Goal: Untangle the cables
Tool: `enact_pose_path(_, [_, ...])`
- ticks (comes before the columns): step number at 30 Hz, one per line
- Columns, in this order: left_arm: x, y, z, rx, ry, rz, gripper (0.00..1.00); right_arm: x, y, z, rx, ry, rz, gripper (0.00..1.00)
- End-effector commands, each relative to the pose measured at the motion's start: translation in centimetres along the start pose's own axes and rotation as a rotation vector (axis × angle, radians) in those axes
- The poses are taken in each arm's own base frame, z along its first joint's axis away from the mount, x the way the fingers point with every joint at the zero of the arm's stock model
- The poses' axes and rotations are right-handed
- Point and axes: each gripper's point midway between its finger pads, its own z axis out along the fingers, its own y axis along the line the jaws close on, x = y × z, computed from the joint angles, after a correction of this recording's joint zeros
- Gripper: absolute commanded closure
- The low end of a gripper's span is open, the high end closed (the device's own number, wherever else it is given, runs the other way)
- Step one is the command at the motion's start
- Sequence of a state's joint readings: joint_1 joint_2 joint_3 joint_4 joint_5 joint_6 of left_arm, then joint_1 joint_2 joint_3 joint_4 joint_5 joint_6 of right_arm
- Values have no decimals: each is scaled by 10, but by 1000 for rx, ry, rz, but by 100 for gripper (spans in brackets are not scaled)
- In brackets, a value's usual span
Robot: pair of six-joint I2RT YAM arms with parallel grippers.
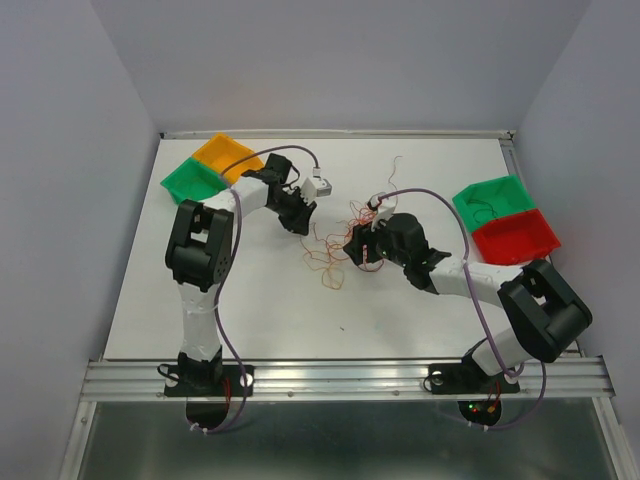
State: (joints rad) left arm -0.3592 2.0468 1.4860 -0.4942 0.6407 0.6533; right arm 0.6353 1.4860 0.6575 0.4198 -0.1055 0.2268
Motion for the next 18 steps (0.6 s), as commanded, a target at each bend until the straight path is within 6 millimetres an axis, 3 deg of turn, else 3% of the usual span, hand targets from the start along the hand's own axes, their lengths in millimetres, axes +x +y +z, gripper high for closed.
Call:
enact_pose_path(1, [-24, -8, -15, 14, -52, 43, 96, -11, 0, -4, 5, -51, -20, 32])
enact_pose_path(2, [-26, -9, -17, 12, -55, 48, 100, -12, 0, -4, 3, -52, -20, 32])
enact_pose_path(7, [-50, -11, -45, -43, -99, 93, 100, -10, 11, -1, -69, -53, -65, 32])
enact_pose_path(13, [-94, -16, -112, -201, -180, 168, 100, -36, 33, 13, -192, -129, -134, 32])
enact_pose_path(14, [-107, -21, -133, -238, -216, 192, 100, -36, 33, 18, -196, -126, -138, 32])
enact_pose_path(18, [-127, -27, -180, -363, -261, 215, 100, -64, 42, 27, -229, -207, -171, 26])
